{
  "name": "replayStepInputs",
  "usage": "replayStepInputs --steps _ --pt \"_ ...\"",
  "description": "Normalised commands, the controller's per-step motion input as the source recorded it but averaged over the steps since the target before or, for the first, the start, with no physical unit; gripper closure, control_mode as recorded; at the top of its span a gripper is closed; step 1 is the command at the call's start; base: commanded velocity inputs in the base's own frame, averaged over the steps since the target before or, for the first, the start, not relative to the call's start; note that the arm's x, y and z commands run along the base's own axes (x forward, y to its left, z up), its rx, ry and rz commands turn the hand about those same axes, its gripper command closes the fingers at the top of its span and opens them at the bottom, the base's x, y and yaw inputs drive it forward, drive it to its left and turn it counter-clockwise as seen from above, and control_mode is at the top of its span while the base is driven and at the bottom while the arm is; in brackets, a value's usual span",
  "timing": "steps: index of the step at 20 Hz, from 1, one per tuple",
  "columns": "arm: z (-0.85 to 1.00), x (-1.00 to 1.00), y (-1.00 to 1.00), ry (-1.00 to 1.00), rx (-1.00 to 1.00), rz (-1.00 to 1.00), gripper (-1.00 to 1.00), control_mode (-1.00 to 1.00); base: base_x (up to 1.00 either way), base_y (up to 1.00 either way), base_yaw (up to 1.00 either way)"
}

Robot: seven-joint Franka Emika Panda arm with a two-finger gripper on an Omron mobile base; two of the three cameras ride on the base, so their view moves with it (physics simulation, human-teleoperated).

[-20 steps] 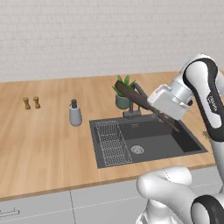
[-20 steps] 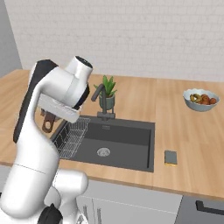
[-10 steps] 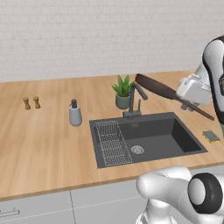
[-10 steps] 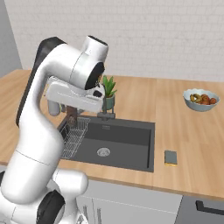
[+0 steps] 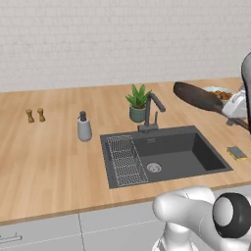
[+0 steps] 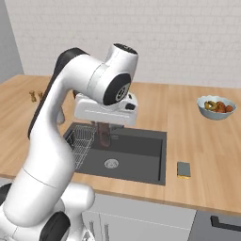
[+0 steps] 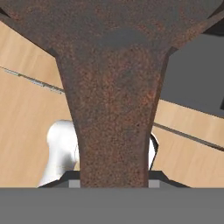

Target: Pick the pan and sponge and place them into the sink. Then turn on the water.

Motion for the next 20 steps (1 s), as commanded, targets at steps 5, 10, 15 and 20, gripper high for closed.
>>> replayStepInputs --steps 5,10,15,20 --pt "-0.27 0.0 -0.7 0.0 -0.03 0.02 1.0 -1.0 0.0 0.0 0.0" --pt "-0.71 0.0 -0.47 0.0 -0.02 0.01 1.0 -1.0 0.0 0.0 0.0" --pt "-0.82 0.17 -0.1 -0.07 -0.07 0.05 1.0 -1.0 0.0 0.0 0.0" --pt "-0.6 0.33 -0.06 -0.07 -0.06 0.12 1.0 -1.0 0.0 0.0 0.0"
